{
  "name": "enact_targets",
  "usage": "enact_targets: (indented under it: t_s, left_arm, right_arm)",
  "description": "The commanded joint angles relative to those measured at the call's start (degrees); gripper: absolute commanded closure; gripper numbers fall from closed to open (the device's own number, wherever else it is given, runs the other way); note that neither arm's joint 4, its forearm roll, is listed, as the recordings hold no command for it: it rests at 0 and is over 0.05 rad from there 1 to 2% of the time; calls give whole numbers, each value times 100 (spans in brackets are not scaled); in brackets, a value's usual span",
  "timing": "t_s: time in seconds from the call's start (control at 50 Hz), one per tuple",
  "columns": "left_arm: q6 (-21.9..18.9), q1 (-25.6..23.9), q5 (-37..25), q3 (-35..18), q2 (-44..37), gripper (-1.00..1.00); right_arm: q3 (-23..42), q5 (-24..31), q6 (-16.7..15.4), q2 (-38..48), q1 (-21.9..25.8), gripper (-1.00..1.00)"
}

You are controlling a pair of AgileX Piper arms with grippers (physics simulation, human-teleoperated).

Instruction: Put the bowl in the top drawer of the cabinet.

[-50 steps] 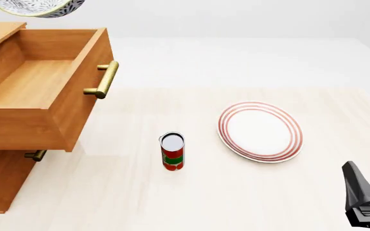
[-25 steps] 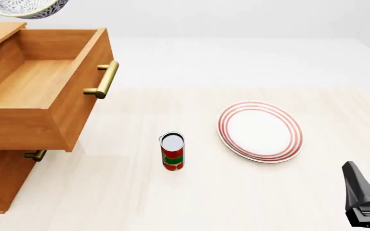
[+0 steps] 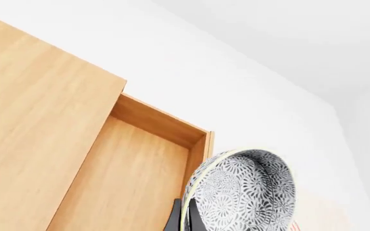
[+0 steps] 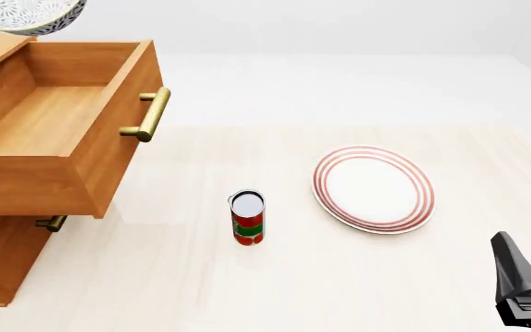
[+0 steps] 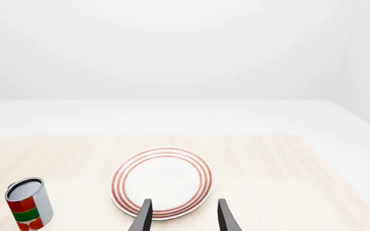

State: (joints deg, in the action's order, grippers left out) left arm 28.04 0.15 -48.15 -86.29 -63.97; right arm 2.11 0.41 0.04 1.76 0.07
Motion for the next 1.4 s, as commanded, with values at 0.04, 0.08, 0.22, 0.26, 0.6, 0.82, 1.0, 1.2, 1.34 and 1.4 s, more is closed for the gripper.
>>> enact_targets:
  t_s: [0.04, 0.08, 0.22, 0.26, 0.6, 0.82, 1.0, 1.2, 1.34, 1.4]
  left_arm:
    - [-121, 193, -50, -33, -125, 100]
    - [-128, 210, -64, -25, -145, 100]
    - [-150, 288, -73, -33, -212, 100]
    - [-169, 323, -76, -43, -245, 100]
    - [-269, 444, -3, 141, -348, 100]
    - [-358, 532, 70, 249, -425, 100]
    - [-392, 649, 115, 243, -523, 100]
    - [-452, 756, 228, 371, -588, 100]
    - [-484, 743, 261, 433, -607, 100]
    - [-501, 743, 293, 487, -617, 100]
  right_arm:
    - [0, 0, 1, 0, 0, -100]
    - [0, 1, -1, -2, 0, -100]
    - [0, 0, 0, 0, 0, -100]
    - [0, 0, 0, 0, 1, -100]
    - [0, 0, 0, 0, 1, -100]
    - [0, 0, 0, 0, 0, -100]
    - [0, 0, 0, 0, -1, -100]
    - [0, 0, 0, 1, 1, -100]
    - [0, -1, 0, 1, 1, -100]
    - [0, 0, 0, -1, 0, -100]
